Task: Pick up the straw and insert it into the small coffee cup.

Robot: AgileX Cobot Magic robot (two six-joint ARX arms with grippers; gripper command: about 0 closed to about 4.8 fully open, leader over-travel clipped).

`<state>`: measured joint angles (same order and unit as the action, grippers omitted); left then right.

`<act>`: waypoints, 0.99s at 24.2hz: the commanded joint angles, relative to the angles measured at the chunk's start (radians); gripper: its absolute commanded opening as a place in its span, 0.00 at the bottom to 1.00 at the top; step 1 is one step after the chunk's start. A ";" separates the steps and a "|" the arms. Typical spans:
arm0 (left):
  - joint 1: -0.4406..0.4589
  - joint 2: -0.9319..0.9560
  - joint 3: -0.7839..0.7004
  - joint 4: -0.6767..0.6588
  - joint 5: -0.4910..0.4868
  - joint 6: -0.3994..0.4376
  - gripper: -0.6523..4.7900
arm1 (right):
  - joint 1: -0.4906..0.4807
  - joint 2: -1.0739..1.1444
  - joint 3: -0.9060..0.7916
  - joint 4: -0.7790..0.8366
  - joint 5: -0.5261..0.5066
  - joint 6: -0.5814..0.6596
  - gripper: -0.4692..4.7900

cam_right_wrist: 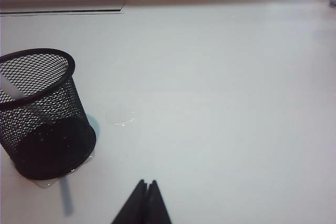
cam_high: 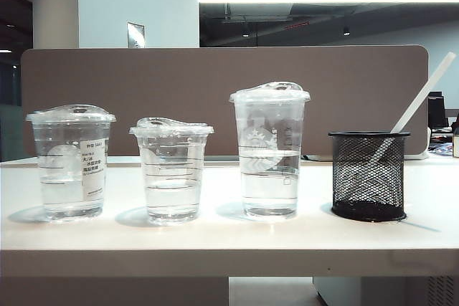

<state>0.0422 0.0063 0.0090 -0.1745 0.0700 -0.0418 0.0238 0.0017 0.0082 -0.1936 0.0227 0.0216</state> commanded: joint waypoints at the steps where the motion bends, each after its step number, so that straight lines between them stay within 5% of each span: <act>1: 0.000 0.001 0.001 0.003 0.005 0.004 0.16 | 0.001 -0.002 -0.007 0.011 0.002 0.001 0.10; 10: 0.000 0.001 0.204 -0.275 0.004 0.004 0.16 | 0.001 -0.002 -0.007 0.011 0.002 0.001 0.10; 24: -0.053 0.026 0.623 -0.383 -0.003 0.007 0.16 | 0.001 -0.002 -0.008 0.011 0.002 0.001 0.10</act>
<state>0.0071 0.0288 0.6014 -0.5411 0.0677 -0.0414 0.0238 0.0017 0.0082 -0.1936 0.0227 0.0219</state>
